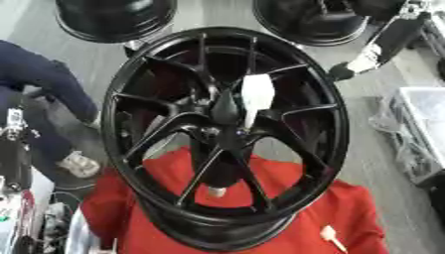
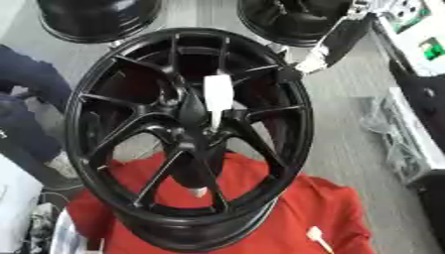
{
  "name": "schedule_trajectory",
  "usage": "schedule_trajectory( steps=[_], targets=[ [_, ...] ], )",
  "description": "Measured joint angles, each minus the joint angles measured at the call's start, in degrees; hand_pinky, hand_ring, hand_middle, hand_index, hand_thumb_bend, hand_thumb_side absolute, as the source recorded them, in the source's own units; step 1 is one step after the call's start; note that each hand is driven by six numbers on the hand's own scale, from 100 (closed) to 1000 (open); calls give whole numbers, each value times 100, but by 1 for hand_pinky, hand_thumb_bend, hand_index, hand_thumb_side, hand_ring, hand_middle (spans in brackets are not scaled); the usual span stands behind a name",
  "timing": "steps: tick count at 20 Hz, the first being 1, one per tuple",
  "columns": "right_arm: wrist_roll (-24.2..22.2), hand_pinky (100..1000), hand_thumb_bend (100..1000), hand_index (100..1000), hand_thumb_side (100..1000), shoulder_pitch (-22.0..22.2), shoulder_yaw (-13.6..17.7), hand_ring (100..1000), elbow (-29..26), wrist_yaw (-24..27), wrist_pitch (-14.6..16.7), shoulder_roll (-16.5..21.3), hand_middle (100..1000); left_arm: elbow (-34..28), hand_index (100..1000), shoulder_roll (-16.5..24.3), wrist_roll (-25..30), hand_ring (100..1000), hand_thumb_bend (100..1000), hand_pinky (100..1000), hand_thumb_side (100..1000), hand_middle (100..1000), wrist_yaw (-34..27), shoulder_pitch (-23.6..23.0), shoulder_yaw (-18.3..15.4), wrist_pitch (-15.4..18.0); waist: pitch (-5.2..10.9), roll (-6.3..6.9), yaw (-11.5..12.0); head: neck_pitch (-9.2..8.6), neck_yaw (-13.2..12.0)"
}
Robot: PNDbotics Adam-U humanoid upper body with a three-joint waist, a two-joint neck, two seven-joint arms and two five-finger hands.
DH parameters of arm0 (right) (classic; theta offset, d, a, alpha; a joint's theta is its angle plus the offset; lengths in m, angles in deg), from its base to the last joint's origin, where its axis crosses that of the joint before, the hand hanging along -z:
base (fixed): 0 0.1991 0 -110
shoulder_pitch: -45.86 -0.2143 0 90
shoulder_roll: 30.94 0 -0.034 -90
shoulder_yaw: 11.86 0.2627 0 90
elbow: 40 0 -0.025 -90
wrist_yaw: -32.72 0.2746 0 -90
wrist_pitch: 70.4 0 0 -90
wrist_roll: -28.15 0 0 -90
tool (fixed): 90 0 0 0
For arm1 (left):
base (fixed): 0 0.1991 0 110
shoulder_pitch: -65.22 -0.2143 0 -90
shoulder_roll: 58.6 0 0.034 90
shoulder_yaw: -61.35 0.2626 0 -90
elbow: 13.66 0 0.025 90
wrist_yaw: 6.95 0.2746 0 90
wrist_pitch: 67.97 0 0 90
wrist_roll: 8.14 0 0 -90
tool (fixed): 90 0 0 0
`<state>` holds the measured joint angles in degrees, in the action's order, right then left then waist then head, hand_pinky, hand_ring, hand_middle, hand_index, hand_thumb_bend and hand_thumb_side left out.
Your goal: Pull the pin out of the wheel hub.
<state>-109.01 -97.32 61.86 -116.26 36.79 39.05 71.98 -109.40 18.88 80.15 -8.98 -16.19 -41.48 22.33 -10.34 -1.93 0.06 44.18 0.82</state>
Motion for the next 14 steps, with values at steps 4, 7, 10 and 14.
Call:
schedule_trajectory(
  steps=[4,7,10,14],
  targets=[
    [-17,858,625,961,314,-18,-12,904,58,-21,-1,-91,889,1,672,-2,9,828,314,683,792,709,0,0,9,-5,-1,0,0,0,21],
    [-49,857,628,959,325,-28,-46,902,138,-36,-22,-220,883,1,672,-28,22,828,314,683,793,709,1,0,25,-12,-1,-3,2,0,29],
    [-78,856,627,954,330,-26,-71,900,238,-75,-37,-327,878,2,672,-44,29,828,314,683,793,710,2,0,27,-13,-2,-1,8,0,30],
    [-114,855,627,953,328,-20,-76,898,401,-140,-64,-475,872,2,672,-45,35,829,313,684,794,710,2,1,27,-10,-6,1,9,0,43]
  ],
)
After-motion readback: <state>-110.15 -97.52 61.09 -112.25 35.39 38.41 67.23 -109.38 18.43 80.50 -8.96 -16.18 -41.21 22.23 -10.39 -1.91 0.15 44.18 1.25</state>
